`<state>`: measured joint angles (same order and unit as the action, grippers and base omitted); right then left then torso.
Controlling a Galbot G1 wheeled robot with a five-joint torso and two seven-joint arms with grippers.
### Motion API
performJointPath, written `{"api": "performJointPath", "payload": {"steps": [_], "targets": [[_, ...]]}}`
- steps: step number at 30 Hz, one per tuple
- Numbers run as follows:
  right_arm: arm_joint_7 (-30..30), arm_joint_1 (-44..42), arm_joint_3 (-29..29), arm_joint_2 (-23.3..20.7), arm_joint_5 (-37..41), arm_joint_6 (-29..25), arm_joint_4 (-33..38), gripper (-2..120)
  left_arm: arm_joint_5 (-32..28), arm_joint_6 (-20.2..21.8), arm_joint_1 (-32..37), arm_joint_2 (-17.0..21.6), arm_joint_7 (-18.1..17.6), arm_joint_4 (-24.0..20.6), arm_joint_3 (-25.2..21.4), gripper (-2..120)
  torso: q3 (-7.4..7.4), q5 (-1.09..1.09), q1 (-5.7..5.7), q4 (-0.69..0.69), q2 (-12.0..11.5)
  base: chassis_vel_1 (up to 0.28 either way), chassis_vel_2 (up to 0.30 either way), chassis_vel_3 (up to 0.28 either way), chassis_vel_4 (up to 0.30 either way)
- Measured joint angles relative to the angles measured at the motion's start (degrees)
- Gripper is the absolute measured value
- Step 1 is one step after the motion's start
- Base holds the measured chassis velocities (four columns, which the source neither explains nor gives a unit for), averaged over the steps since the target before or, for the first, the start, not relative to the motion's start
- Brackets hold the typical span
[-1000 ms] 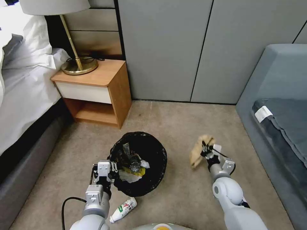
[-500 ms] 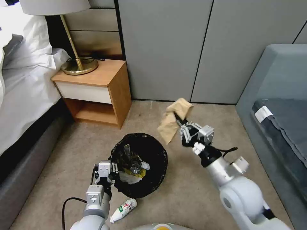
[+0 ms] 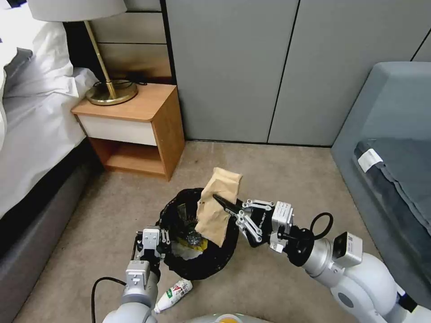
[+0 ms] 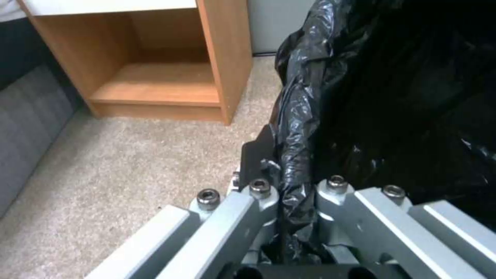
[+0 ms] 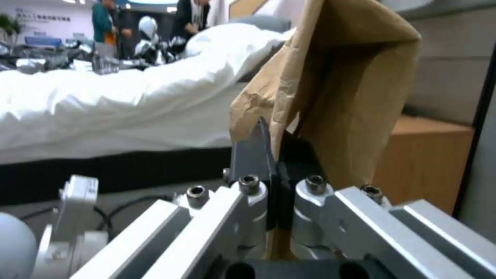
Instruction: Pick up the trash bin, then pick up the garbage from the floor and place it into the trash bin.
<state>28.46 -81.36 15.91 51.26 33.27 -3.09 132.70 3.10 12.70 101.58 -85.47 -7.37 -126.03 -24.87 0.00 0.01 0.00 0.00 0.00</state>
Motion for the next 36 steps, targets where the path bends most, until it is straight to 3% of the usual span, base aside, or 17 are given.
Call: {"api": "performJointPath", "payload": {"steps": [5,12,19,24,36], "targets": [[-2.01,1.15,-2.22,-1.39,-0.31,1.83,-1.3,0,0.4,-0.01,0.26,-0.13,0.04,-0.09,0.04,1,0.0,-0.01,0.0,0.0,0.0,0.0,0.0,0.0,0.0],[-9.83,3.99,-8.32,-0.99,-2.23,6.72,-2.79,0,1.4,-0.16,0.56,-0.43,0.15,-0.2,0.69,1,0.0,-0.01,0.0,0.0,0.0,0.0,0.0,0.0,0.0],[-16.09,7.86,-13.98,-0.93,-5.33,15.39,-3.39,0,2.67,-0.26,0.6,-0.69,0.19,0.05,1.52,1,0.0,-0.01,0.0,-0.01,0.0,0.0,0.0,0.0,0.0],[-21.96,14.37,-21.12,-1.32,-3.29,26.29,-4.11,0,3.61,-0.27,0.47,-0.97,0.28,0.34,2.23,1,0.0,-0.01,0.0,0.01,0.0,0.0,0.0,0.0,0.0],[-26.75,18.46,-27.31,-1.19,1.01,33.58,-6.24,0,3.87,-0.3,0.29,-1.02,0.3,0.54,2.23,1,0.0,-0.01,0.0,0.0,0.0,0.0,0.0,0.0,0.0]]}}
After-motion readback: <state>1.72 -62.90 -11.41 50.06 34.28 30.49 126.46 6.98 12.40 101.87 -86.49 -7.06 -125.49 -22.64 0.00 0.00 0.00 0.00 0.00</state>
